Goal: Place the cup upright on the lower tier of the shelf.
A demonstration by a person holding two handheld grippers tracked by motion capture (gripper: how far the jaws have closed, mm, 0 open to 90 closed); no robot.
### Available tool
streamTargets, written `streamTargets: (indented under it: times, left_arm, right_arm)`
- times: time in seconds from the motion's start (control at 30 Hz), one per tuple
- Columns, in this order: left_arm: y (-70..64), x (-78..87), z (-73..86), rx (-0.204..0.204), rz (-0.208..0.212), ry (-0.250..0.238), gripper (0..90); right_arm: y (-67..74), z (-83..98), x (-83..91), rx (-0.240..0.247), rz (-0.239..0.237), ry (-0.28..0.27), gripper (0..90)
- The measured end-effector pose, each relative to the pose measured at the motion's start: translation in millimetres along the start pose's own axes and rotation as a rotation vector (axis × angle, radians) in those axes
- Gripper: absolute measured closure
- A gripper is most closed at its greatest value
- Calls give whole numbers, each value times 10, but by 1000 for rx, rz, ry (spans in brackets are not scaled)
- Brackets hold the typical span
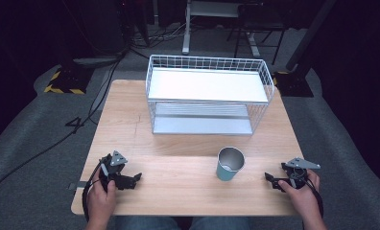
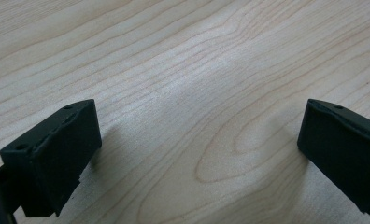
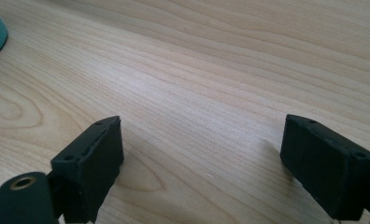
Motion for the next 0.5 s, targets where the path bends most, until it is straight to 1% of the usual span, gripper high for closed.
streamTargets:
  times: [0.27, 0.33, 0.43, 0.5]
  left_arm:
    - [-3, -1, 0, 4, 0, -1, 1]
    - [-2, -1, 0, 2, 0, 0, 0]
    - [0, 0, 0, 1, 0, 0, 0]
    - [0, 0, 0, 1, 0, 0, 0]
  right_arm:
    - [32, -20, 41, 0, -17, -6, 179]
    - [74, -58, 76, -11, -30, -12, 179]
    - [161, -124, 127, -9, -50, -17, 179]
    - [235, -136, 161, -1, -65, 10, 185]
Point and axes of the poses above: each handheld gripper's, and its own axes: x roughly backward along the jaws, z roughly out of its underside, y roughly to its left, the point moved 10 cm from there along -x, roughly forward along the jaws, and after that the axes turned 3 degrees about -y, right-handed, at the moved point
